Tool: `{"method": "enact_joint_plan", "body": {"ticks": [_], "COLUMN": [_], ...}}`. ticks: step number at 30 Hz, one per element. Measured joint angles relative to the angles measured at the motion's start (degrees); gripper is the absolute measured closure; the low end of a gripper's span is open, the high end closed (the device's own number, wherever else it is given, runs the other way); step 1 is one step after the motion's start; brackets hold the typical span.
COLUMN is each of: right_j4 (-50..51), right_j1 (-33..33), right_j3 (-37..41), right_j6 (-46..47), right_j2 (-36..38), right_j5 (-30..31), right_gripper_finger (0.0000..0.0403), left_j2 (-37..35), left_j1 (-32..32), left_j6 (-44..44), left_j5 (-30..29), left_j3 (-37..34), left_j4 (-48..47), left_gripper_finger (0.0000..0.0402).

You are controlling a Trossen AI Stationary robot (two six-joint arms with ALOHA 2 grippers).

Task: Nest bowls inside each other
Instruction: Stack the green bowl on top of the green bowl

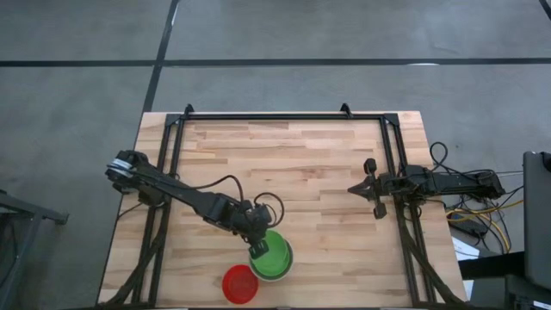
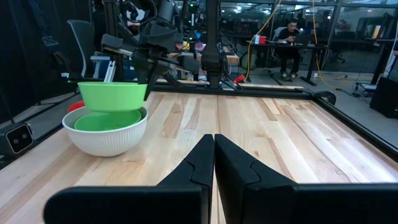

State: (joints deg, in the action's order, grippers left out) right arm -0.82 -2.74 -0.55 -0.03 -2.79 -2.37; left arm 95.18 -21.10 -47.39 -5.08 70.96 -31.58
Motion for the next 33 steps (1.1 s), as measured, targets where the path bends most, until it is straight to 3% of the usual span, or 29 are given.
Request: {"method": "enact_joint_plan", "body": {"ticks": [18,33], "right_j4": [0.00,0.00], "right_j1": [0.01,0.01], "right_j3": [0.02,0.01], "right_j6": [0.02,0.02], "right_j2": [0.00,0.00], "right_j5": [0.00,0.00], "right_gripper_finger": [0.0394,0.0394], "left_j2": [0.00,0.00], "left_j1": [-0.37,-0.28], "left_j6": [0.34,2.23], "left_j5": [2.45,1.05], "left_j3": [0.19,3.26], "left_j4": [1.30,-1.49], "left_gripper_finger": [0.0396,0.0396]}}
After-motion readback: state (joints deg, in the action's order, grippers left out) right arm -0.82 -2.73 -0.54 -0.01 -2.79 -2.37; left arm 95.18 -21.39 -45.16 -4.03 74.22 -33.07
